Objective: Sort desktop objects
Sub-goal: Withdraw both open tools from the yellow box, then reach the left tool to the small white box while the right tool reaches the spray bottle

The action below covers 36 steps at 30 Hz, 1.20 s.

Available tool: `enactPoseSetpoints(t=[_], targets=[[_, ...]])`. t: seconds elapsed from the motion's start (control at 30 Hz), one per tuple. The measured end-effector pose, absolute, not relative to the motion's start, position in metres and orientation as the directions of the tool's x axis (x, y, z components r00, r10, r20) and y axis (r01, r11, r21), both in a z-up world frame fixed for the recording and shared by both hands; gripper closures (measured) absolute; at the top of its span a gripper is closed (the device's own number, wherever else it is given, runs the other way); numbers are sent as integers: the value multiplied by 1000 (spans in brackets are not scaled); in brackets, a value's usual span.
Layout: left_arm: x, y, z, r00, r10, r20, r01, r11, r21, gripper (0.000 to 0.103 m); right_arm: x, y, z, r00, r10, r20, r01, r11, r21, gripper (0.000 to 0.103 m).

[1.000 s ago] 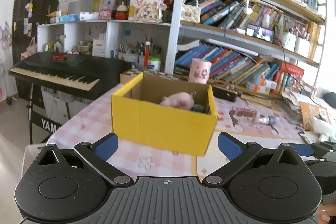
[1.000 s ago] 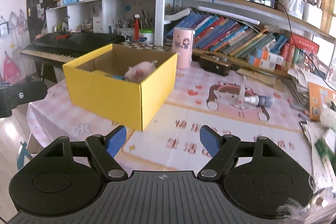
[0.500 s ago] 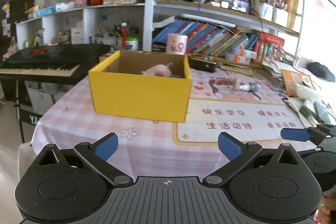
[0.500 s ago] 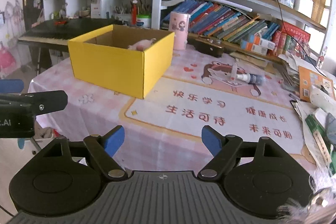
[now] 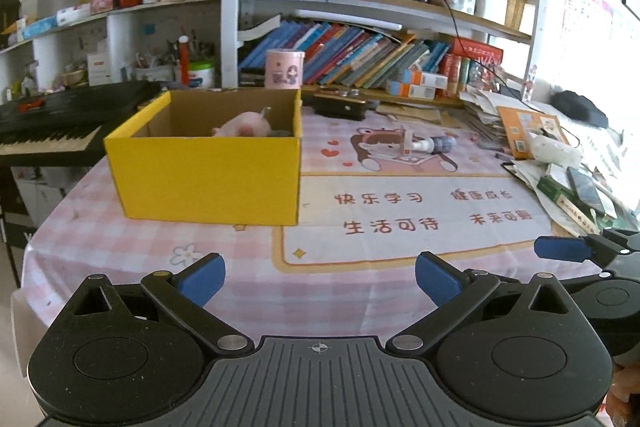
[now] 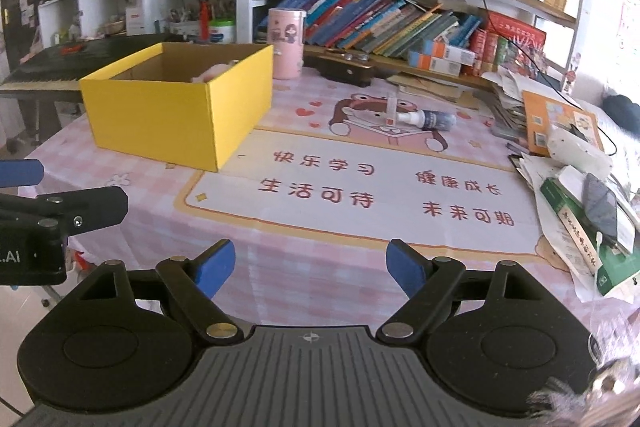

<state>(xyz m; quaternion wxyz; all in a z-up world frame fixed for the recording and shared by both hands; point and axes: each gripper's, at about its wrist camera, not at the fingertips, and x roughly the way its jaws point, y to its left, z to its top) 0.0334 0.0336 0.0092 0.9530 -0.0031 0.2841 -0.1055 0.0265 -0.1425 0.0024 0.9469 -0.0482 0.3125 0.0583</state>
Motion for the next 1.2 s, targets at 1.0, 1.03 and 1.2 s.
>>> enactPoseSetpoints(t=[1.0, 1.03, 1.2], targets=[[129, -62, 7, 783, -283, -554, 309, 950, -49, 0, 108, -226, 0, 783, 2, -621, -38, 998, -45, 20], [135, -67, 7, 783, -281, -555, 306, 951, -50, 0, 114, -230, 0, 781, 2, -625, -40, 998, -46, 20], [158, -89, 5, 778, -273, -566, 289, 955, -64, 1, 144, -251, 1, 769, 10, -639, -58, 997, -53, 20]])
